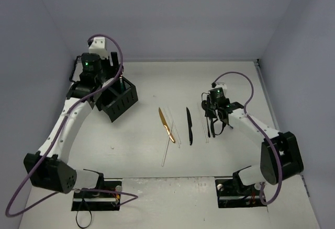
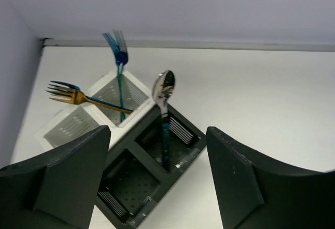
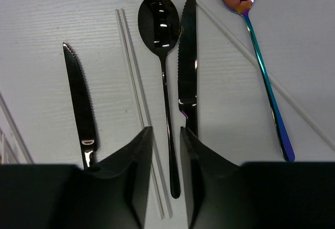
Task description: Sort the eating utensils into containers
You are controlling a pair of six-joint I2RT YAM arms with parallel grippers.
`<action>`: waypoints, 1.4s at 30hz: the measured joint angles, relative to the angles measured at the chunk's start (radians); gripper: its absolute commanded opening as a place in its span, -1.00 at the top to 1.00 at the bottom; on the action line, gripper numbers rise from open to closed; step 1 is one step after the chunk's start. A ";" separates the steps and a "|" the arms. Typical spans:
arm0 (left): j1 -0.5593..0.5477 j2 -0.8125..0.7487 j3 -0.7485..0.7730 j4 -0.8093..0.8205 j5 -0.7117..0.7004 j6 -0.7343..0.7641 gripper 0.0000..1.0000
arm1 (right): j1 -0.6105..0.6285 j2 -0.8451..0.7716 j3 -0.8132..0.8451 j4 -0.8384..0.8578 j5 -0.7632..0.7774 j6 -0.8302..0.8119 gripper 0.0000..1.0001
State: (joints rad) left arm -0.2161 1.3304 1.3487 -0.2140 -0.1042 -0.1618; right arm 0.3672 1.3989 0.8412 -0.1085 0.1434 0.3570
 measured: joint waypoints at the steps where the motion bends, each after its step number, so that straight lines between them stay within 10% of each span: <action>1: -0.001 -0.039 -0.022 -0.005 0.017 -0.017 -0.41 | 0.000 0.029 0.015 0.003 -0.005 -0.005 0.58; 13: -0.007 -0.442 -0.441 -0.116 0.191 -0.113 -0.41 | -0.015 0.254 0.057 0.033 -0.053 -0.026 0.55; 30: -0.009 -0.435 -0.489 -0.140 0.352 -0.205 -0.41 | -0.019 0.297 0.066 0.091 -0.054 -0.047 1.00; 42: -0.208 -0.389 -0.426 -0.004 0.438 -0.345 -0.41 | 0.237 -0.065 0.146 0.067 -0.067 -0.191 1.00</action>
State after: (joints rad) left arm -0.4242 0.9409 0.9226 -0.2183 0.3337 -0.5067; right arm 0.6046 1.3340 0.9874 -0.0417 0.0760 0.1660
